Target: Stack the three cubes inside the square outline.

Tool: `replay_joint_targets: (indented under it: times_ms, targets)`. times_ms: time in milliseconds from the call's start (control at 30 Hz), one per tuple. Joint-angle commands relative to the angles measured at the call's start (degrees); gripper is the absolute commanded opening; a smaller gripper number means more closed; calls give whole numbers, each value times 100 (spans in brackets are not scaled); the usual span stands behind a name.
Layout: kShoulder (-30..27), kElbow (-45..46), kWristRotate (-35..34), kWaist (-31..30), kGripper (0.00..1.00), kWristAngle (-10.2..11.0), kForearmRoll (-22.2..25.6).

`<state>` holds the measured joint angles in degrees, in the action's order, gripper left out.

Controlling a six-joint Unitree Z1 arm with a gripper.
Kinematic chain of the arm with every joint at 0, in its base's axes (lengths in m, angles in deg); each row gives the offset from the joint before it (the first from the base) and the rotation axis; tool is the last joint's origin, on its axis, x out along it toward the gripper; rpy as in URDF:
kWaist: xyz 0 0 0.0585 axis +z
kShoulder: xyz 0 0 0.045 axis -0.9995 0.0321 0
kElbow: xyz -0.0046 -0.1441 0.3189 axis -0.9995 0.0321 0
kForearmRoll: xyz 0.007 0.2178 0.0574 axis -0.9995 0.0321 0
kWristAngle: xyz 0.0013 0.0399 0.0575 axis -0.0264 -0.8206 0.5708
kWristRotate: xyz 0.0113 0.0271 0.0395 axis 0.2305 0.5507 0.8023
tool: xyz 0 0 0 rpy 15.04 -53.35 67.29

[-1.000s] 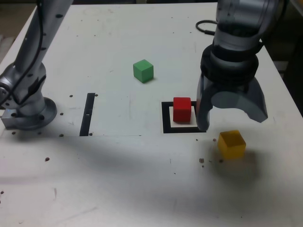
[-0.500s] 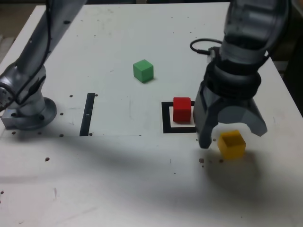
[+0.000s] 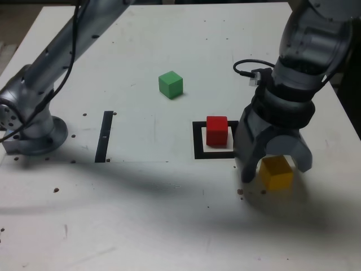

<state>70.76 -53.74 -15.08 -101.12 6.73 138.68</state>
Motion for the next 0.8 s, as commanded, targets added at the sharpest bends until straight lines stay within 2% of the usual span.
replay_joint_targets:
  times_ms: [0,200,300,767]
  targets:
    - [64,-57,-2,12,66,-15,51]
    - [139,-153,-3,13,40,16,38]
    - [152,-200,14,13,32,49,11]
    - [127,-179,91,13,30,93,-29]
